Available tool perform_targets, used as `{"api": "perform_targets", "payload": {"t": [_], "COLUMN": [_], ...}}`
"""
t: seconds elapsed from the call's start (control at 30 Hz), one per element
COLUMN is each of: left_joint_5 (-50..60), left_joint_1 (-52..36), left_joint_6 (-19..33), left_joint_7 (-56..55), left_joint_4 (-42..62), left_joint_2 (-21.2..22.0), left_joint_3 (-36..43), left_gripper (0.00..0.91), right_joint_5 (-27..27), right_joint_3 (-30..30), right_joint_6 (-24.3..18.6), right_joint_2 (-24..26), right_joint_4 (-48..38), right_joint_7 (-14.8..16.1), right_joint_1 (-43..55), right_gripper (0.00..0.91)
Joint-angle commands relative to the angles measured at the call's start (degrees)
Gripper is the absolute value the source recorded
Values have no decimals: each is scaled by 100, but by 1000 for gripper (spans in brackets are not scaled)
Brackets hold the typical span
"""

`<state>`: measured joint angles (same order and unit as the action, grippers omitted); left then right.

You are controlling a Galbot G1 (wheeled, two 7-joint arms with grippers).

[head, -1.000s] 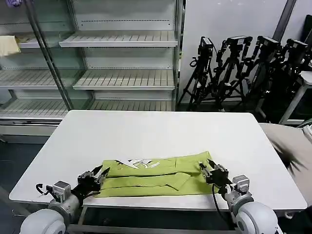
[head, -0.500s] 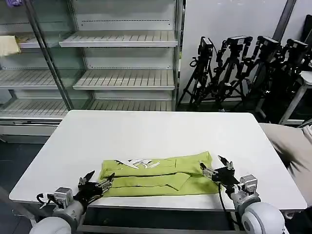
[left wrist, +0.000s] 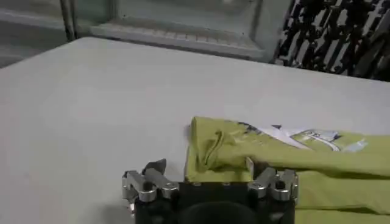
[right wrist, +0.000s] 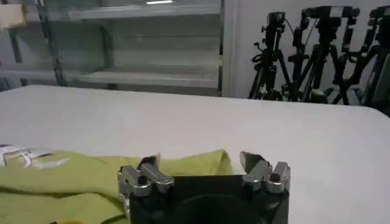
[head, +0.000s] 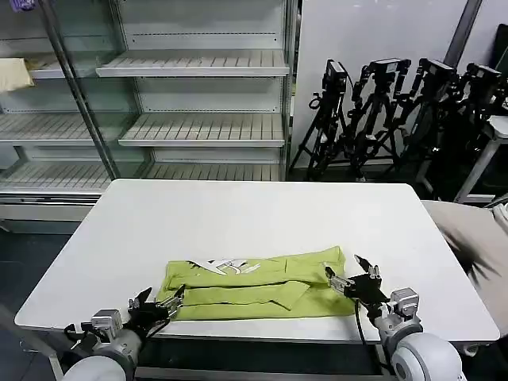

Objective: Fold and organize the clothes.

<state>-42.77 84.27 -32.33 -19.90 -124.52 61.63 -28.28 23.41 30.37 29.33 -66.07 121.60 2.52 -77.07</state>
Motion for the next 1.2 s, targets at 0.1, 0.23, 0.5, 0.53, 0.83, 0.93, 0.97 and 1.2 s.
{"api": "perform_targets", "payload": {"t": [0.1,0.23,0.5,0.53,0.83,0.93,0.97,1.2], "left_joint_5": [-96,-96,-39,-25,178,302,406,471], "left_joint_1": [93,-21,-125,-132,-277,-313,-303,-197], "left_joint_6": [-29,-12,-14,-14,7,8,10,77], "left_joint_7": [-172,-176,-172,-169,-124,-92,-44,122], "left_joint_4": [28,128,163,166,275,297,323,498], "left_joint_2": [186,223,290,294,211,-16,-125,-790], "left_joint_3": [143,147,233,242,131,-43,-121,-792], "left_gripper": [10,10,10,10,10,20,10,10], "right_joint_5": [-94,-119,-166,-179,-264,-278,-280,-301], "right_joint_3": [-14,9,28,25,-28,-46,-48,-61], "right_joint_6": [-25,-37,-54,-57,-67,-72,-74,-111], "right_joint_2": [-45,-44,-94,-104,-158,-177,-178,-173], "right_joint_4": [-50,-36,-20,-17,-18,-16,-16,-28], "right_joint_7": [9,12,7,6,-7,-8,-9,-32], "right_joint_1": [-43,-92,-154,-162,-179,-190,-191,-182], "right_gripper": [907,907,907,907,907,907,907,907]}}
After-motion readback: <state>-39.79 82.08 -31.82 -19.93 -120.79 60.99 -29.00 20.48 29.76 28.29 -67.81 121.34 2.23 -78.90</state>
